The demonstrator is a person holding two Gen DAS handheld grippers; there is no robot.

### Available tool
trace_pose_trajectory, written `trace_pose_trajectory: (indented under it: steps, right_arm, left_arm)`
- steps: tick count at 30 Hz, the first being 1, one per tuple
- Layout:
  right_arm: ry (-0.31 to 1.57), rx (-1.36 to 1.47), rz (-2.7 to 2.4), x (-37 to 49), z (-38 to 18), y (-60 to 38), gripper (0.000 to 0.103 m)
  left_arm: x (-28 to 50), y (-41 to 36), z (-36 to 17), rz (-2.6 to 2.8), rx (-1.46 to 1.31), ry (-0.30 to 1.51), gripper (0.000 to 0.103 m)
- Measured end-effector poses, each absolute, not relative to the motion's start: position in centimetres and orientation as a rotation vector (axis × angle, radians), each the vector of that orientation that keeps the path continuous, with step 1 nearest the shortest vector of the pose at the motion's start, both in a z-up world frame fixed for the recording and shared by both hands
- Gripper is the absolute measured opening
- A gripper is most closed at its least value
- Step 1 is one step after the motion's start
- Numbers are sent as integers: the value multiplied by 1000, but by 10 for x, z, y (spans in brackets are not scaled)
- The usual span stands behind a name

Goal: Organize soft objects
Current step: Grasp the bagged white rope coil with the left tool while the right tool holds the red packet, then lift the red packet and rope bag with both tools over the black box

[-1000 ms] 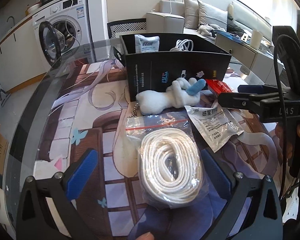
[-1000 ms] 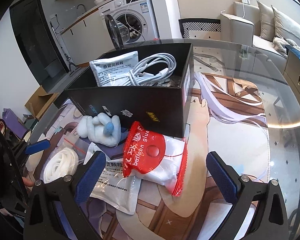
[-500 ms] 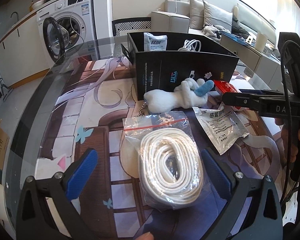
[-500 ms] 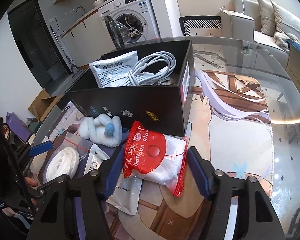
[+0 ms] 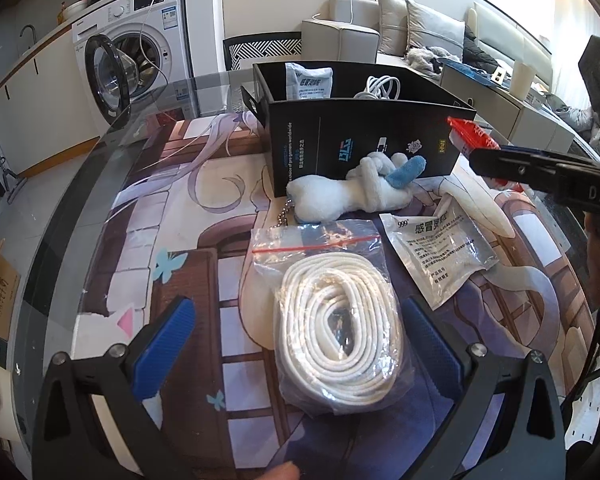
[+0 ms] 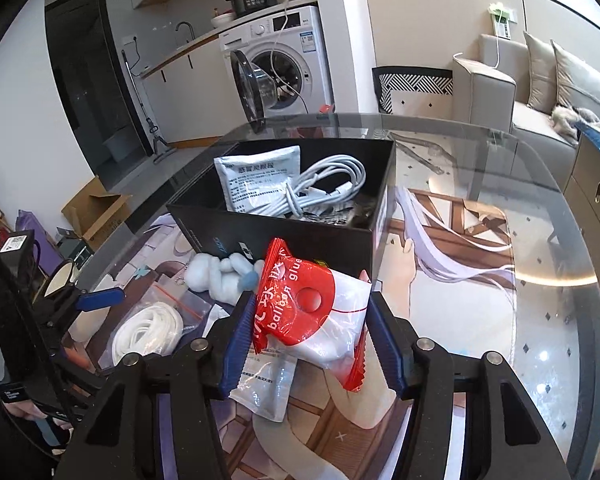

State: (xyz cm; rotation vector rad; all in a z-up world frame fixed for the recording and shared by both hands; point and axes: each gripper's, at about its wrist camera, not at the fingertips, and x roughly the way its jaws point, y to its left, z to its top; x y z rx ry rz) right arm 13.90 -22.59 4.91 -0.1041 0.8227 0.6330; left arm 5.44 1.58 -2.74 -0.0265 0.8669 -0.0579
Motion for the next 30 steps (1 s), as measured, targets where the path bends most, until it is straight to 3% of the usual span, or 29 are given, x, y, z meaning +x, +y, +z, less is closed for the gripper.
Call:
trace_pose_trajectory:
  steps: [5,7,9,11,30]
  right_arm:
    - [815,-106,635,137,51,-226,56]
    - [807,-106,638,137,52,-227,56]
    - [800,-105,638,136,54,-228,56]
    - [791,-106,641,134,56,-228,56]
    - [703,-102,641,126,73,-236,56]
  left_arm:
    - [53,16,-28,-96,-42,884,100]
    - [50,12,-28,-124,-29,884,86]
    - [46,8,-27,-158,-22,875,62]
    - [43,5,-24,-179,-14,854,52]
    - [51,22,19,-157,-86,691,48]
